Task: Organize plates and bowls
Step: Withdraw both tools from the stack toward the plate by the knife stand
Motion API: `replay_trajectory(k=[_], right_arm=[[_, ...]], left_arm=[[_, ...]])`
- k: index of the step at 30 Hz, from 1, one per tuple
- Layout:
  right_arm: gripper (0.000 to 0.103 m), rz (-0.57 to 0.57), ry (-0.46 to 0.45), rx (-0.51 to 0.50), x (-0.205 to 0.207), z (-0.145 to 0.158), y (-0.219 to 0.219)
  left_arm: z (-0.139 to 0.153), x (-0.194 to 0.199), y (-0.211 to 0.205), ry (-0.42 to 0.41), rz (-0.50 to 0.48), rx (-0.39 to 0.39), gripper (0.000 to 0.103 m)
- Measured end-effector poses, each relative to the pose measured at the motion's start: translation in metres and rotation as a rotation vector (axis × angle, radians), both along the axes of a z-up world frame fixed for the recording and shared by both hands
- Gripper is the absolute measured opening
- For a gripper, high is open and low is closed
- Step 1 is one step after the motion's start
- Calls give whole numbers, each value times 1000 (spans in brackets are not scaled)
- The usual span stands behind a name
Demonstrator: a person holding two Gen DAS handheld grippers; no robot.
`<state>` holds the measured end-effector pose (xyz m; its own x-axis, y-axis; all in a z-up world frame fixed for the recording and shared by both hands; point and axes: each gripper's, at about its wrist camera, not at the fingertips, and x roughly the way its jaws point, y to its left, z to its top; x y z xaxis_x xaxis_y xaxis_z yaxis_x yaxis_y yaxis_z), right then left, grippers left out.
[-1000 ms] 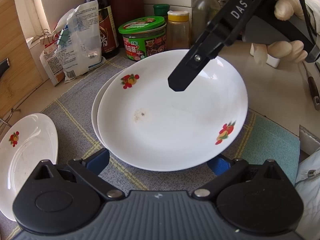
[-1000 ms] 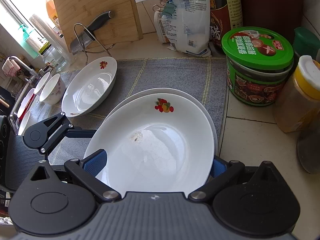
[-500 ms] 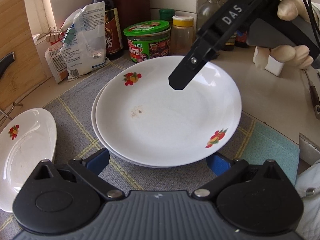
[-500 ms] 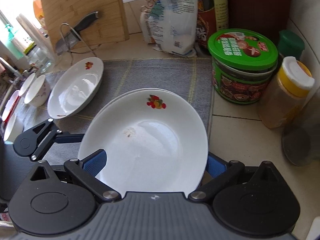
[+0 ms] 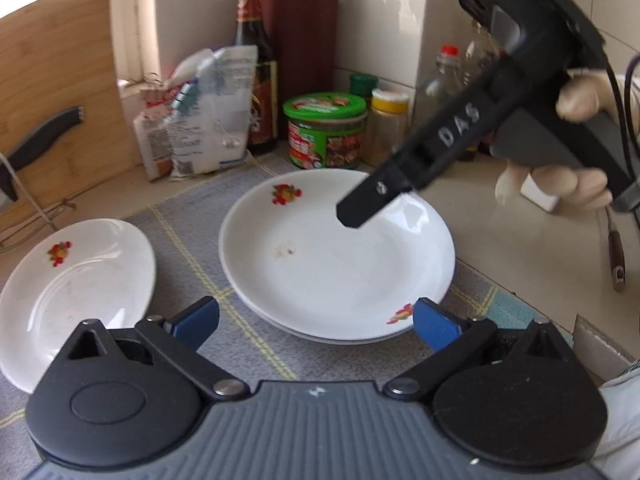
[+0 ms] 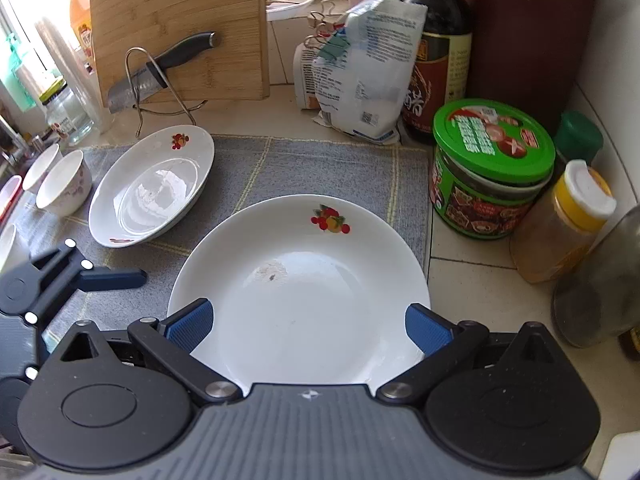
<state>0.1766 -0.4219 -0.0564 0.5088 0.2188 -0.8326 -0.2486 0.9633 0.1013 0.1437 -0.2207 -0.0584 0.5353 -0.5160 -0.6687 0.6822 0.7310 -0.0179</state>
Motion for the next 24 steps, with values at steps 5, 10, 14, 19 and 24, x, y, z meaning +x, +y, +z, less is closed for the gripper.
replay_trajectory(k=[5,10,14,19,24], right_arm=[[103,-7,-65,-63,-10,2,19],[103,-24,-84,-61,-21,0,35],[103,-32,-89,-57,-28,-2,52],[103,-25,-97,-67,-39,1,82],[103,-26,-93,-73,-50,5,111]], left_arm=[[8,-8,31,-53,84,-21,102],[10,-13,75,-43,206,-37,102],[10,-23,100,-84,254,17,102],[9,-34,129,-87,305,20,102],[-1,-40,152,-67,344,33,102]])
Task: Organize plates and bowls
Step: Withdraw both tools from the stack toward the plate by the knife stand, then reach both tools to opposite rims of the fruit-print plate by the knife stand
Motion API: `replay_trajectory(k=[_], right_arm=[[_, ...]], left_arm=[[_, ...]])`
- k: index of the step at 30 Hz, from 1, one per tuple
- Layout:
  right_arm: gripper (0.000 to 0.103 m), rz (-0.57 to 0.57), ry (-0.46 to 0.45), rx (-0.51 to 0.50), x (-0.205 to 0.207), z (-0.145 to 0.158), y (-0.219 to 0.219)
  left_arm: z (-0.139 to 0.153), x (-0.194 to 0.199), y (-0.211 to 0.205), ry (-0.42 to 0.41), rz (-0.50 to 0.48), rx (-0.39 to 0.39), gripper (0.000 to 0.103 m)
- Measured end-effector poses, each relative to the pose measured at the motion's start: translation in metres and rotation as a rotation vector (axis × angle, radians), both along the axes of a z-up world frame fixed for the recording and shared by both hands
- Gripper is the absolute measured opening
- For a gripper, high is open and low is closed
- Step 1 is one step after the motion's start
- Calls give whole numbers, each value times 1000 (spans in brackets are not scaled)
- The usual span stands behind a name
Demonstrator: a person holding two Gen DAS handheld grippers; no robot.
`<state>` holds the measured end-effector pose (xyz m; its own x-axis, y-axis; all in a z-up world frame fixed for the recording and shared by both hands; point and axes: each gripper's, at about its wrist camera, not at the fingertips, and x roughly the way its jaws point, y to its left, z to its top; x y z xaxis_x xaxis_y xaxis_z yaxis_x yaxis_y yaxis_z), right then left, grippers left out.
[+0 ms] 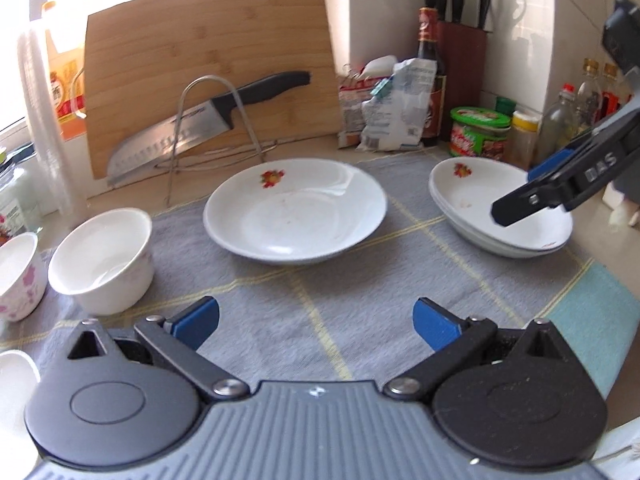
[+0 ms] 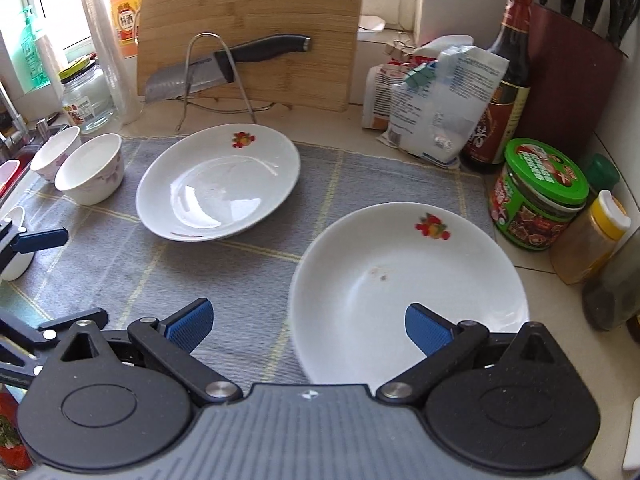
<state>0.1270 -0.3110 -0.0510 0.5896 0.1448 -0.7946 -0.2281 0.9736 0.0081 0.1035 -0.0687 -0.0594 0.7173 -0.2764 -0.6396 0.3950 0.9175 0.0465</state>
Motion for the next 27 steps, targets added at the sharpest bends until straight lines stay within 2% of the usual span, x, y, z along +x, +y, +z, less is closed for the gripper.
replay_trajectory(k=[6,10,15,18,22,27], right_arm=[[103,8,7,-18,-5,2,20],[103,17,5,30,-1,4,25],[103,112,-15,20,12,2,28],[103,163,-25,48,23,1,24],[103,218,-23,68,37,-3,18],[103,257,-17,96,56,-7,11]], left_arm=[[-6,-4,17,33,32,-52,102],[-11,-5,15,52,43,-31,102],[-8,-6,9,69,103,-7,102],[-4,-3,5,83,117,-15,102],[-6,7,-9,106,157,51,102],[-14,16,-25,151,181,57,102]])
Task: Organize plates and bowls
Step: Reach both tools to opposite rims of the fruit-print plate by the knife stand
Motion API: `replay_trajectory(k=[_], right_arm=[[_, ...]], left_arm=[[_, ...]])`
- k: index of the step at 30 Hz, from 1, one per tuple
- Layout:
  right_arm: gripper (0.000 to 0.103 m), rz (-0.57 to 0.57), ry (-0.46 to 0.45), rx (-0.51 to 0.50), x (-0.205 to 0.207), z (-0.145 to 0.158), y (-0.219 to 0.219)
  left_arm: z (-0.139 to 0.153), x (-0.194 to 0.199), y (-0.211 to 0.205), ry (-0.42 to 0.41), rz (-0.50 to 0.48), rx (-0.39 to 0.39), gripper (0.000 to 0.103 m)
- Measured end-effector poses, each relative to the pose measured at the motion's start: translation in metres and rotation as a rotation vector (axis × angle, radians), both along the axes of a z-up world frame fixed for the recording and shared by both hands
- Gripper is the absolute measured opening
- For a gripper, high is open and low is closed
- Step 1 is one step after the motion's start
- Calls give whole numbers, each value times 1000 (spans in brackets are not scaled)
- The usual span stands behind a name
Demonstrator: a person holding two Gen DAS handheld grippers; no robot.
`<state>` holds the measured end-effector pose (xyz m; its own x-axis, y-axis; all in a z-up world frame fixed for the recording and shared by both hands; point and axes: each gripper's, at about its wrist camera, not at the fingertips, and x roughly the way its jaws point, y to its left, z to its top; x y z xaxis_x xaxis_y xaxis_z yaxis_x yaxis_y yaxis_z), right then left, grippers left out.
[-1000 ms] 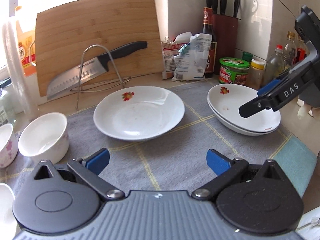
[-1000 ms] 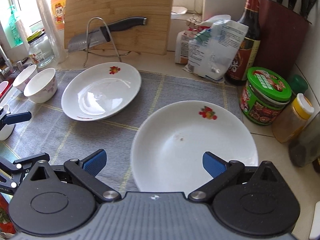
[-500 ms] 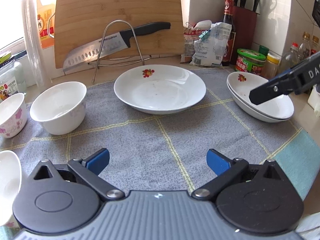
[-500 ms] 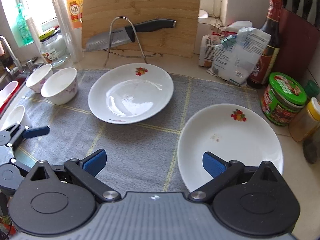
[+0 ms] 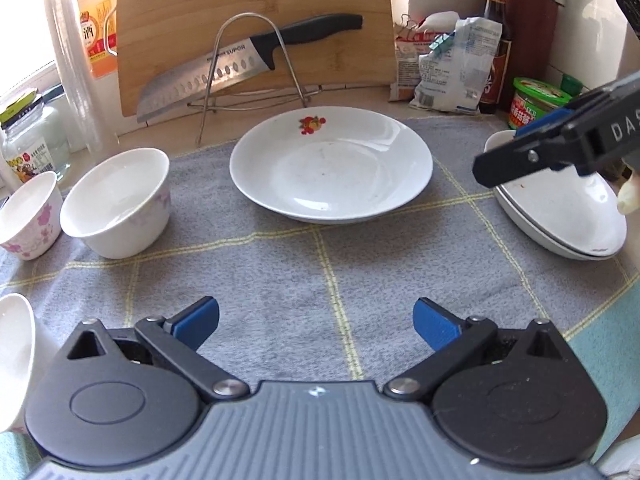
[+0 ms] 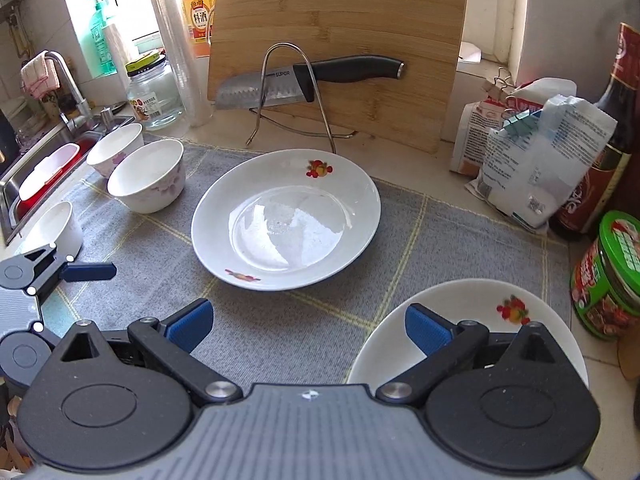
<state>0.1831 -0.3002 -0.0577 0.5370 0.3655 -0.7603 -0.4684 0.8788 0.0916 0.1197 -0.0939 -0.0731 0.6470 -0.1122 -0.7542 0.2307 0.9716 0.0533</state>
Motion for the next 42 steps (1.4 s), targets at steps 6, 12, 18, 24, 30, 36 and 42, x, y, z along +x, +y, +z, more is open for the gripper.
replay_trajectory(k=[6,12,18,24,30,36,42], right_arm=[[103,31,5,13,18,-1,-4],[103,20,13,-7,32,-1,-4],[103,4,50,-56,48,-5,6],[103,23,97,-80,67,-13,20],[103,42,129,-98,85,-24,30],[103,73,172,-107,108,-34,36],[103,116,227,-80,129,-45,42]], left_arm=[[0,5,-8,5,26,-3,102],[-8,22,-12,11,-14,-20,102],[-20,45,-10,20,-59,-57,102],[-30,54,-9,0,-100,-39,103],[-32,64,-7,-34,-112,-50,103],[-33,75,-6,-54,-111,-58,103],[-33,77,-5,-62,-114,-61,103]])
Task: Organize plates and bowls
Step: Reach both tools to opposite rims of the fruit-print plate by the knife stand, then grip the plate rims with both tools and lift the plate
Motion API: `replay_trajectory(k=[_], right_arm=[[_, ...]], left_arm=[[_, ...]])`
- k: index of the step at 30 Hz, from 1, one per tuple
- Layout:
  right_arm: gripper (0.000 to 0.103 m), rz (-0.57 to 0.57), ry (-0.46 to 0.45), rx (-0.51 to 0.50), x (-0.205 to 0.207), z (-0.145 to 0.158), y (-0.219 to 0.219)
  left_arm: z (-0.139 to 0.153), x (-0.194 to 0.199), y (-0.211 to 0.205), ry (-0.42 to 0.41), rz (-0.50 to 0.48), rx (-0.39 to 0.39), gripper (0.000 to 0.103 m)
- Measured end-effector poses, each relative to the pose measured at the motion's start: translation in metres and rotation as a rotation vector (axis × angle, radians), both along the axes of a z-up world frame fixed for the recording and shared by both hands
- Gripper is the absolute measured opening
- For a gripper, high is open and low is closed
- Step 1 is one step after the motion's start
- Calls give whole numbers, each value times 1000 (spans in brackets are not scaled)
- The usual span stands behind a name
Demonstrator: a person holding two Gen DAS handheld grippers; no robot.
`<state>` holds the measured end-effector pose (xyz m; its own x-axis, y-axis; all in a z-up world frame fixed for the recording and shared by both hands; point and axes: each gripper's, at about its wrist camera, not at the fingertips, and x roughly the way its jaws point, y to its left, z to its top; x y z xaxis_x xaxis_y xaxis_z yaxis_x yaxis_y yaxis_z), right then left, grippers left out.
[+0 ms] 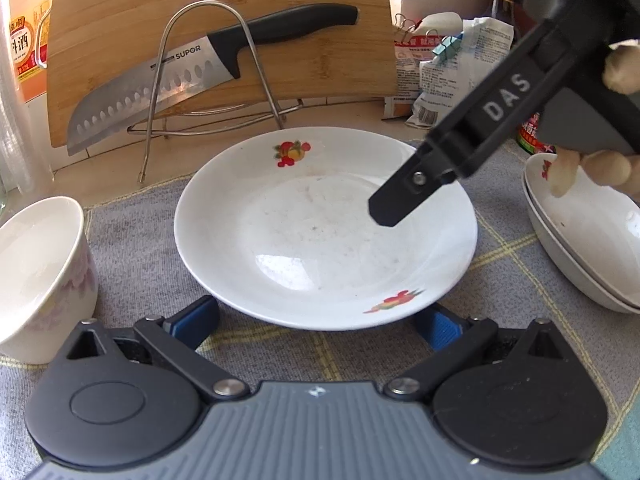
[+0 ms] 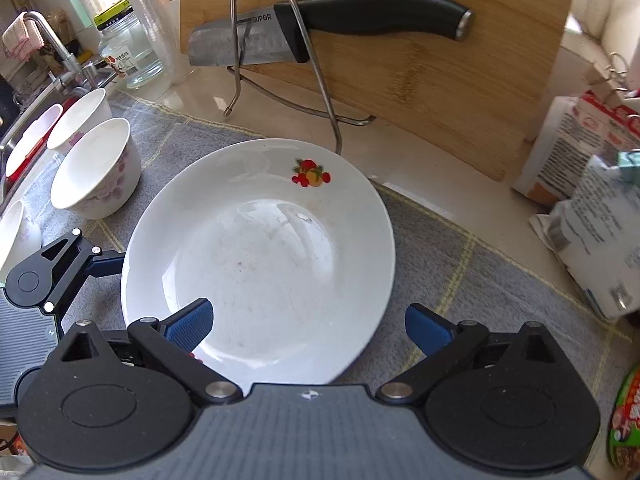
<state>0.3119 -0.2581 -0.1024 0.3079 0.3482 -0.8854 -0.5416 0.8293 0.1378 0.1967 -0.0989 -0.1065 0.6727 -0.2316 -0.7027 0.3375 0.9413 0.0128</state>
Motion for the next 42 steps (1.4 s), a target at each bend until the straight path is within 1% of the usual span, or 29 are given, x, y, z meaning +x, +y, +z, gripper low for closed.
replay_trajectory(k=[6,21,26,42], right_arm=[[103,22,45,24,14,-11,5],[103,79,20,52,39,-12,21],[103,91,21,43,41,-11,25],[103,124,26,61,50,-11,29]], left_arm=[[0,-3,0,-6,15,-1,103],[1,-13,4,-22,-15,-6,103],[1,-15,4,-24,-34,-5,103],[5,-14,2,-2,-66,3,103]])
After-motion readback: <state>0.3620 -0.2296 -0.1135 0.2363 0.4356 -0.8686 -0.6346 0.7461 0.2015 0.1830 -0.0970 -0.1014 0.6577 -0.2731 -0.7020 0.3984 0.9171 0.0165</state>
